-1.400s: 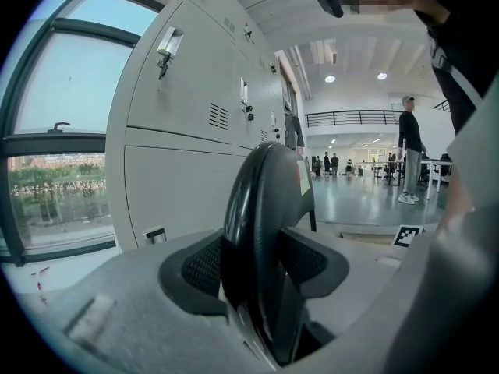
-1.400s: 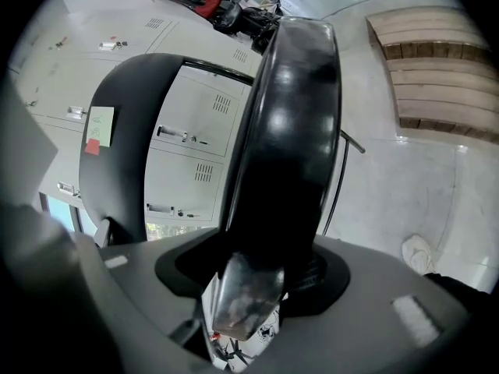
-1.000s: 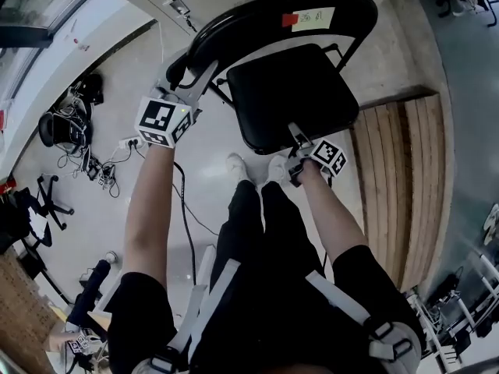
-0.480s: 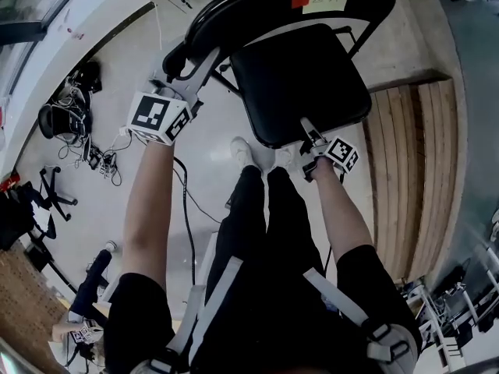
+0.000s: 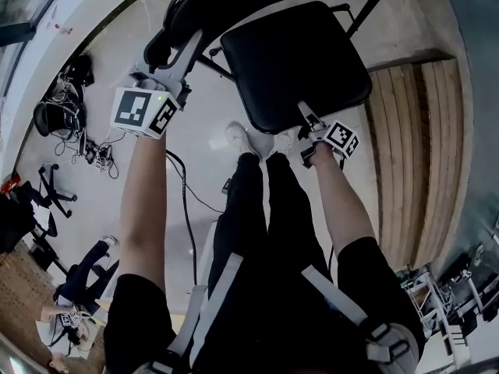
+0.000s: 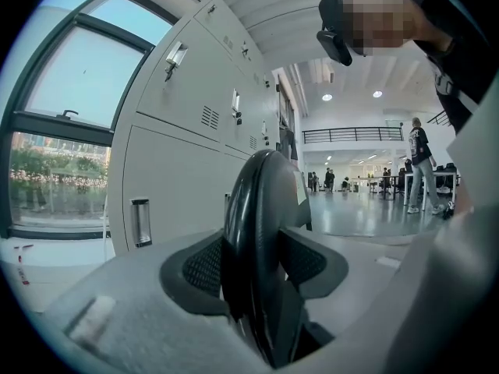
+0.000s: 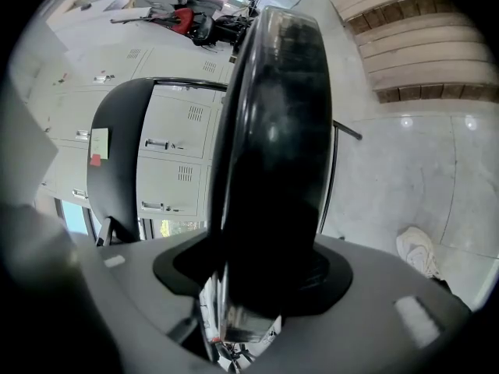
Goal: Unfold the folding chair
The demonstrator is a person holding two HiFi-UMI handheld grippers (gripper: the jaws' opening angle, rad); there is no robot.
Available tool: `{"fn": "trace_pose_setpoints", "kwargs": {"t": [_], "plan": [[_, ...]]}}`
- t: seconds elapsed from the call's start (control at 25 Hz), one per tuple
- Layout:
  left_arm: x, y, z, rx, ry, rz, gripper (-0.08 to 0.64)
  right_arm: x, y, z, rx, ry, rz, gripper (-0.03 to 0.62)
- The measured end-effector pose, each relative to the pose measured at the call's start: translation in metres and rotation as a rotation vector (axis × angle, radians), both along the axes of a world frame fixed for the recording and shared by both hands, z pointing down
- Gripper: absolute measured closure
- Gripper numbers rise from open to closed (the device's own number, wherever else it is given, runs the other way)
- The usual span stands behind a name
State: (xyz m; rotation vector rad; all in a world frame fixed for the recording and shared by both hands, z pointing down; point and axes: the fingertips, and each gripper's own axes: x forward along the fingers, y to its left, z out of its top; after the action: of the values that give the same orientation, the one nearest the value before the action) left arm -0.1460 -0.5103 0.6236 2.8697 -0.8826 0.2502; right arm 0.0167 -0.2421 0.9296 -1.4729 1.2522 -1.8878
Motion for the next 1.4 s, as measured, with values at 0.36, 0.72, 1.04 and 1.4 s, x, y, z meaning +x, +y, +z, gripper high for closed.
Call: {"fn": "trace_pose_setpoints", "kwargs": {"t": [0.36, 0.72, 1.04, 1.4], "plan": [[-0.001, -0.005, 0.002, 0.021, 0.022, 0.024, 0.351, 0.001, 0.004, 0.000, -0.006, 0.042, -0.025, 0.314], [0.001, -0.001, 0.006, -0.002, 0.011, 0.010, 0.350, 0.047, 0.049, -0.043, -0.218, 0.613, -0.167, 0.377], [0.006, -0.001, 0.007, 0.028, 0.026, 0.023, 0.350, 0.014, -0.003, -0.042, -0.096, 0.990, -0.644, 0.559], [0.002, -0.016, 0.010, 0.045, 0.056, -0.002, 0.345, 0.005, -0.001, -0.032, -0.050, 1.036, -0.720, 0.580]]}}
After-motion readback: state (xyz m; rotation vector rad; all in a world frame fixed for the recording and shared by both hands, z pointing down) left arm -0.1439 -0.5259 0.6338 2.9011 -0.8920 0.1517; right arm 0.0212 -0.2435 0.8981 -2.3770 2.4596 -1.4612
